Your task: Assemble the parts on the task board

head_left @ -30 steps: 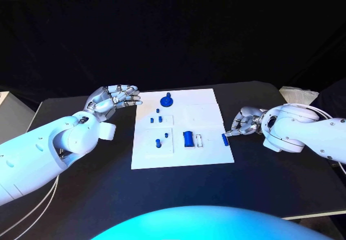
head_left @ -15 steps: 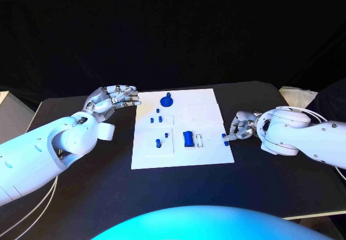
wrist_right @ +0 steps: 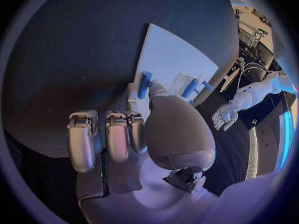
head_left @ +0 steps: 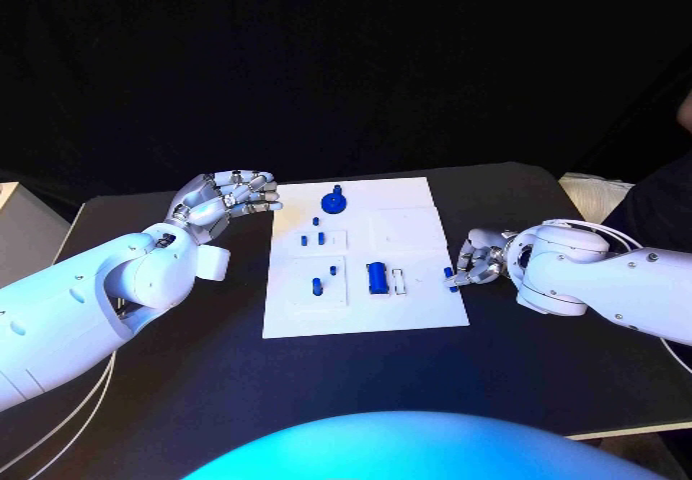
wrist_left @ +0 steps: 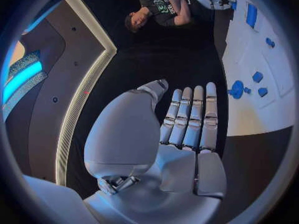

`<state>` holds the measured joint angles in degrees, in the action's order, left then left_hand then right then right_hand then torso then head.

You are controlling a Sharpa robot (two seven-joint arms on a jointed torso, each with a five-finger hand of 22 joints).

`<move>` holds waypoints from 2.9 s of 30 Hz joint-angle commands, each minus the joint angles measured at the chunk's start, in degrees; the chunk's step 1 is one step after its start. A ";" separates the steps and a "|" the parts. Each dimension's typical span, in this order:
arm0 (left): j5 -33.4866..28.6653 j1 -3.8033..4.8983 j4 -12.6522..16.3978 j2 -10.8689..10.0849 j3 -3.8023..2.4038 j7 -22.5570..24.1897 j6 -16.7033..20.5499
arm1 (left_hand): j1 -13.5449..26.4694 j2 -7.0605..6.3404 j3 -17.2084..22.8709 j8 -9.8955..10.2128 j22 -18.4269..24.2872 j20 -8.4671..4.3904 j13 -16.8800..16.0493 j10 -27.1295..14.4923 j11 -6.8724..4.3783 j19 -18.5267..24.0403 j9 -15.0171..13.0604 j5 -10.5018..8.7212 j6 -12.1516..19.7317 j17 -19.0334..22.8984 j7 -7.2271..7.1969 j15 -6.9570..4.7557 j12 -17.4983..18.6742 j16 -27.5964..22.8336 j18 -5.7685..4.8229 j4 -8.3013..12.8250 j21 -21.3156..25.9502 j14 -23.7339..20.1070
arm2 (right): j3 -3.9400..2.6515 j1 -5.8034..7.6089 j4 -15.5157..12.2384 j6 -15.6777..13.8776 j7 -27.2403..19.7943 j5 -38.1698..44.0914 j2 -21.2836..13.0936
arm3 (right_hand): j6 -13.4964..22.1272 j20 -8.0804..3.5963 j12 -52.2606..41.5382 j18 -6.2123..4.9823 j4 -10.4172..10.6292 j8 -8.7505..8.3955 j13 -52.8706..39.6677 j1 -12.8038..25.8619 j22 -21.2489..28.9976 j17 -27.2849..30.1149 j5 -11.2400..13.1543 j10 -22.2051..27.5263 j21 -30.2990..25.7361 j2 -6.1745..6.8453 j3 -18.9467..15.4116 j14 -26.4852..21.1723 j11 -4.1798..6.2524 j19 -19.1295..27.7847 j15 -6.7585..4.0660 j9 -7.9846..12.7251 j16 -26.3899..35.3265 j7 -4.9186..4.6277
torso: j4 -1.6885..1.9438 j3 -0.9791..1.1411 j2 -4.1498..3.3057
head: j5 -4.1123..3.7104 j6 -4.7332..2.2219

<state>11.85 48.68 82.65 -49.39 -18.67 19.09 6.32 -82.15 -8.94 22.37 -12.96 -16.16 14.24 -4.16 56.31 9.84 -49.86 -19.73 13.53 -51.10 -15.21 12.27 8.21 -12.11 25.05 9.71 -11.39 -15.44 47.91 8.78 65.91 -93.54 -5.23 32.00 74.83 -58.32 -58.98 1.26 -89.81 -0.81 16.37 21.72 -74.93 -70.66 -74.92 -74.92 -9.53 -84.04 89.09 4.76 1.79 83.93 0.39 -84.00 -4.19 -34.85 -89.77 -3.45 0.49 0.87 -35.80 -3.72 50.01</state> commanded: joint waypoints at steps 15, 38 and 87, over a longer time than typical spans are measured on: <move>-0.05 -0.08 0.10 -0.06 -0.02 0.20 -0.76 | -0.19 -0.24 -0.14 -0.12 0.14 0.13 0.09 -0.25 0.24 -0.41 0.15 0.03 0.45 -0.11 0.38 0.11 0.36 -0.32 0.53 -0.53 0.49 -0.39 | 0.04 -0.46 0.55 -2.47 0.26 1.57 1.14 | 0.13 -0.20 -0.19 0.62 -2.89 -0.75 -15.07 -5.47 -14.83 -15.08 -9.70 -5.96 -0.09 4.01 24.86 6.07 0.80 -5.84 -0.62 -1.62 -0.23 0.35 | 0.03 -0.03 0.02 | -0.32 -0.01; -0.05 -0.08 0.16 -0.14 -0.02 0.01 -0.84 | -0.15 -0.27 -0.18 -0.07 0.16 0.14 0.10 -0.28 0.27 -0.43 0.19 0.03 0.56 -0.12 0.44 0.13 0.39 -0.32 0.54 -0.60 0.52 -0.41 | -0.13 0.17 -3.84 -8.13 0.01 -5.71 0.16 | 1.34 -0.13 -0.19 0.69 -12.73 2.55 -15.07 6.43 -14.93 -15.08 -14.61 -5.96 0.30 6.32 38.64 6.07 0.78 -5.90 -0.59 -6.51 -0.23 0.30 | -0.01 -0.04 0.07 | -0.19 -0.01; -0.04 -0.08 0.37 -0.13 -0.02 -0.12 -1.05 | -0.16 -0.22 -0.28 -0.02 0.27 0.18 0.09 -0.35 0.35 -0.51 0.28 0.04 0.70 -0.19 0.54 0.19 0.50 -0.35 0.54 -0.81 0.68 -0.49 | 0.38 -0.52 -0.29 -7.20 1.01 -8.60 9.31 | 0.63 -0.33 0.24 0.41 -10.97 1.96 -14.89 12.12 -14.55 -15.08 -12.86 -5.79 -1.19 7.59 32.46 6.07 0.96 -5.65 -0.78 -6.15 -0.23 0.55 | -0.03 0.03 0.05 | 0.07 -0.01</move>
<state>11.85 48.66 82.90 -49.56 -18.66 18.67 6.21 -82.15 -8.94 22.21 -12.96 -15.93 14.45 -4.13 56.11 10.04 -50.07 -19.54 13.53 -50.59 -15.35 12.78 8.41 -11.93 25.05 9.70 -11.87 -14.96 47.71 9.16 65.45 -93.82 -13.38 32.89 65.34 -49.10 -58.17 1.26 -89.80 -0.82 5.46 24.03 -74.91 -59.02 -74.91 -74.90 -22.42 -83.87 88.13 12.29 34.47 83.93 0.96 -84.00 -4.61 -41.06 -89.77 -2.83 0.49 0.91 -35.77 -3.63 50.01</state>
